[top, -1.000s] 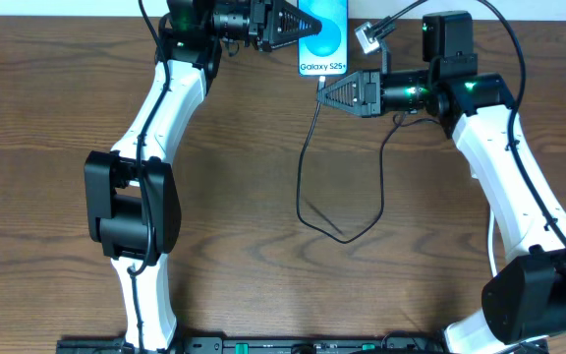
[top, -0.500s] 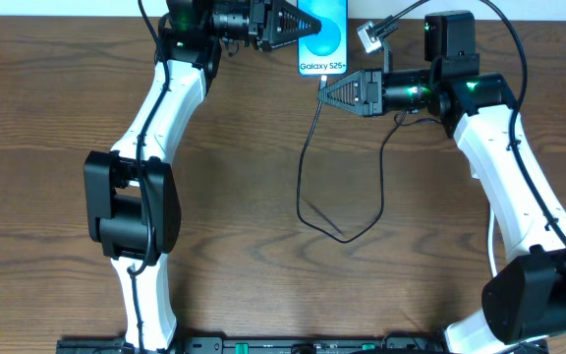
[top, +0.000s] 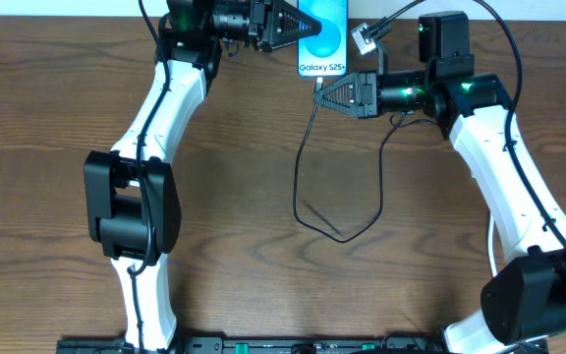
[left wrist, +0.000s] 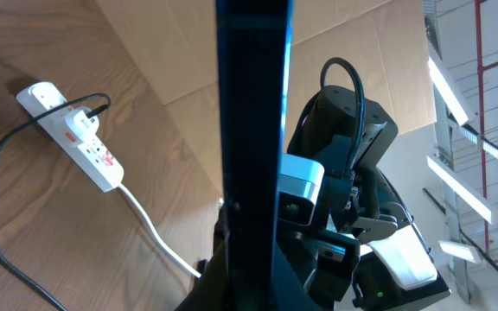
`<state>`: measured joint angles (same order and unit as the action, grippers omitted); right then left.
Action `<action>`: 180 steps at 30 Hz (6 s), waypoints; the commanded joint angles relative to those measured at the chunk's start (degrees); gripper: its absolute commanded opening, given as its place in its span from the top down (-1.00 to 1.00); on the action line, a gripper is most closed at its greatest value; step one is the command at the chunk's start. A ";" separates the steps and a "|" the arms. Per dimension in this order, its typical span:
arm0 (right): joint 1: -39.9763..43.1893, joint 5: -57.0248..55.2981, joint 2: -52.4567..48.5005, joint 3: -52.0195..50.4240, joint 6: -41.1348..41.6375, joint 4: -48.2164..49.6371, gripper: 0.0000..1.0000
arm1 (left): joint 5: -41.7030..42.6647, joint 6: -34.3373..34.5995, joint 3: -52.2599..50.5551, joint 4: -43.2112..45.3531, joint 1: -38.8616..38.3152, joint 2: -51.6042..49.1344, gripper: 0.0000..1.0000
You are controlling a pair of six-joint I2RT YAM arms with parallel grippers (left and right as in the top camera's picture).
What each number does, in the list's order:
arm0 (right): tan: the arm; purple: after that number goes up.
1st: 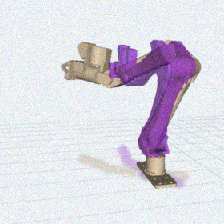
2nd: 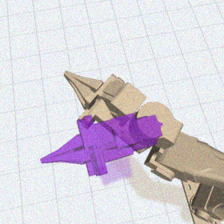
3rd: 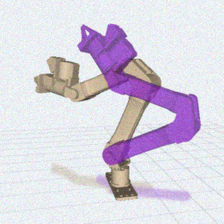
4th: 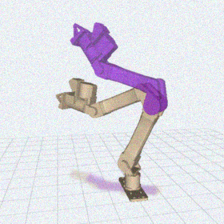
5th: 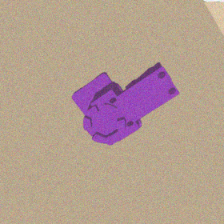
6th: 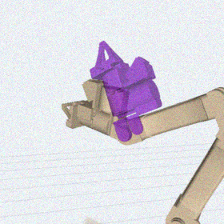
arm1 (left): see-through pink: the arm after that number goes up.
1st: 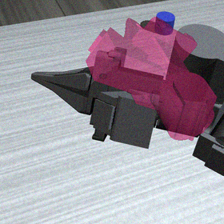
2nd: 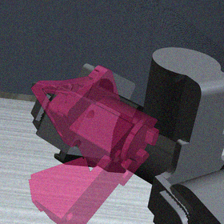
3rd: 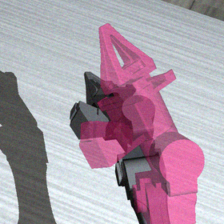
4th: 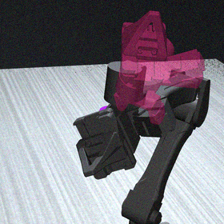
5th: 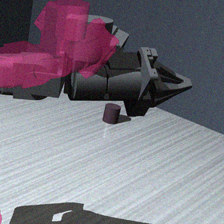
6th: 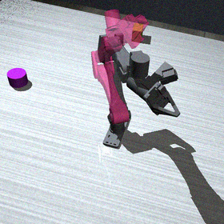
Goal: Plug charger to phone and switch on socket
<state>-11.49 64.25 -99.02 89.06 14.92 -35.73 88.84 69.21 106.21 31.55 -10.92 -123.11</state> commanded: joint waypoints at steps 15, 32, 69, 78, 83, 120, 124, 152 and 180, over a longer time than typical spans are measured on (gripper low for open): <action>1.42 -0.07 0.02 0.17 0.50 0.46 0.99 | 1.18 0.09 0.87 0.68 0.22 2.25 0.85; 0.90 0.83 0.02 0.17 2.01 0.83 0.98 | 1.18 0.07 0.87 0.68 0.22 2.25 0.86; 0.09 0.37 0.00 0.17 2.01 0.90 0.99 | 1.18 0.07 0.87 0.68 0.20 2.25 0.86; 1.40 0.39 0.00 0.17 2.25 2.36 0.99 | 1.20 0.07 0.87 0.68 0.22 2.25 0.86; 1.73 0.44 0.00 0.17 2.23 2.69 0.99 | 1.20 0.04 0.87 0.68 0.22 2.25 0.86; 0.55 1.05 0.00 0.17 0.00 0.33 0.99 | 1.18 0.02 0.87 0.68 0.22 2.25 0.85; 0.57 1.05 0.00 0.17 0.00 0.35 0.98 | 1.18 0.02 0.87 0.70 0.22 2.25 0.86; 1.11 0.63 0.00 0.17 0.50 1.51 0.98 | 1.18 -0.59 0.87 0.68 0.22 2.25 0.85; 1.44 0.52 0.00 0.17 2.84 3.89 0.98 | 1.18 -0.59 0.87 0.68 0.22 2.25 0.86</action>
<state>-10.74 64.69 -99.02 89.06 17.39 -32.34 88.16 69.19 106.21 31.55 -10.61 -123.11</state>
